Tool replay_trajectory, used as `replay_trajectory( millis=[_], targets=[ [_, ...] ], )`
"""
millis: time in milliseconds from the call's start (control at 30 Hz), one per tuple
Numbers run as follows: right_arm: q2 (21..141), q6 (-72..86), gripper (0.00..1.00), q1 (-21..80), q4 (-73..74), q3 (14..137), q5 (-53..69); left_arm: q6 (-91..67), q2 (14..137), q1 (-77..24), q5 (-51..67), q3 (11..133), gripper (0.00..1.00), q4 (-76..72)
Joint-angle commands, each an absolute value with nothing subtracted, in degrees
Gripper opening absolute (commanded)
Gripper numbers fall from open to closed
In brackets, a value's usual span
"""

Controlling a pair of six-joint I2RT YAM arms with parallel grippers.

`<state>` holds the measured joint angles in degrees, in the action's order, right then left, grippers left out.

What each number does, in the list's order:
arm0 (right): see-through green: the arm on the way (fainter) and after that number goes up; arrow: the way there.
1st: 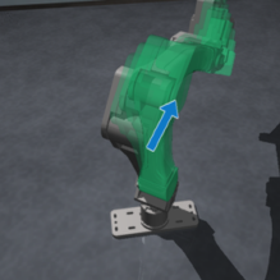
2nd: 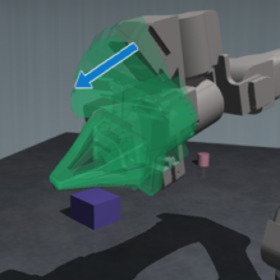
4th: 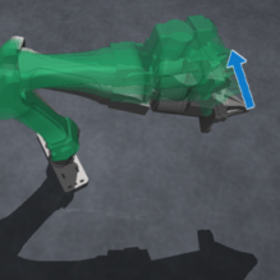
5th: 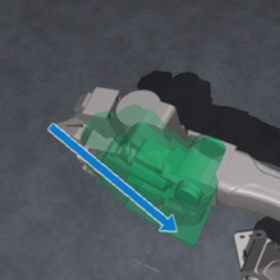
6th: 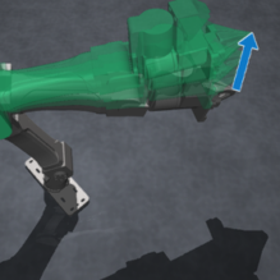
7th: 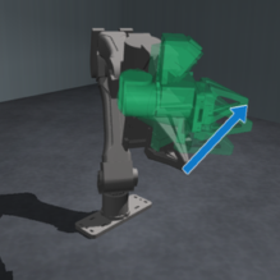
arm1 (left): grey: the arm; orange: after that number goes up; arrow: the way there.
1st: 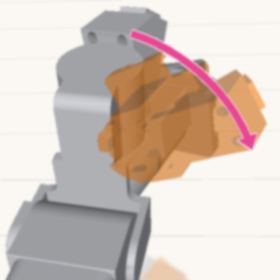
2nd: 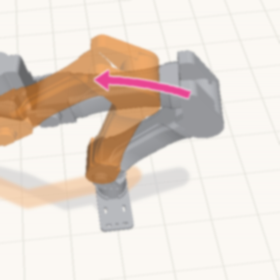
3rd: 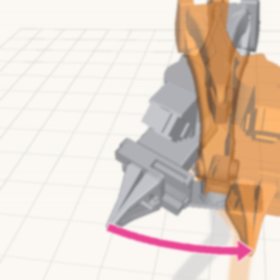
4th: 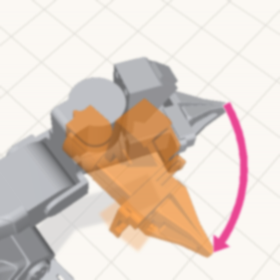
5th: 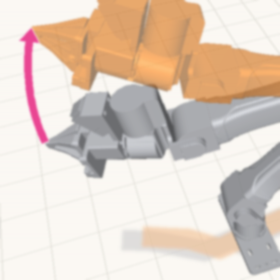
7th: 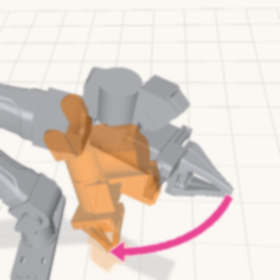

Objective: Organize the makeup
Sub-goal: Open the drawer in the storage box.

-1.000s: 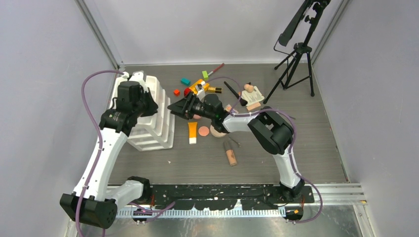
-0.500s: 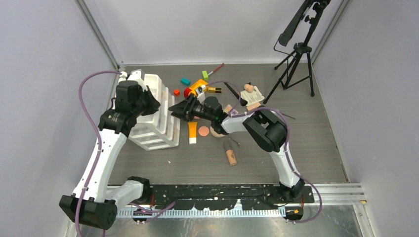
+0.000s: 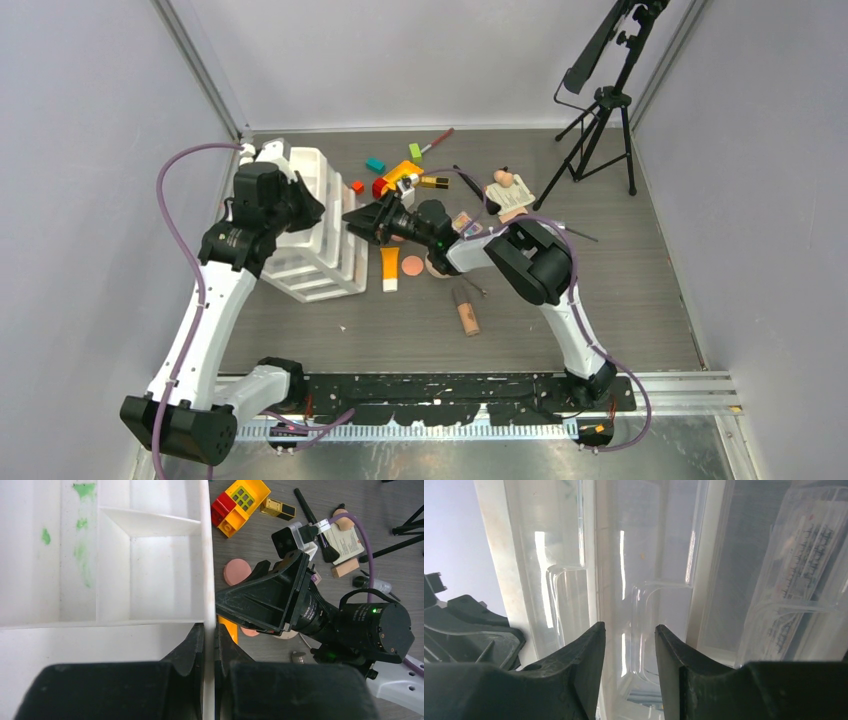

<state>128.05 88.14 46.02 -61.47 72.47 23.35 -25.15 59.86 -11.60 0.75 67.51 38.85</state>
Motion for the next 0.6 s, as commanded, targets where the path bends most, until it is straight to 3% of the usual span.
replay_trajectory(
  millis=[0,567],
  targets=[
    [127.96,93.26,0.46,46.32,-76.38,72.98,22.42,-25.41,57.76,-11.78,2.48,69.56,0.00,28.95],
    [125.19,95.18,0.45,43.62,-82.53,66.37,18.45,-22.18,58.17,-11.78,-3.19,68.87,0.00,31.49]
  ],
)
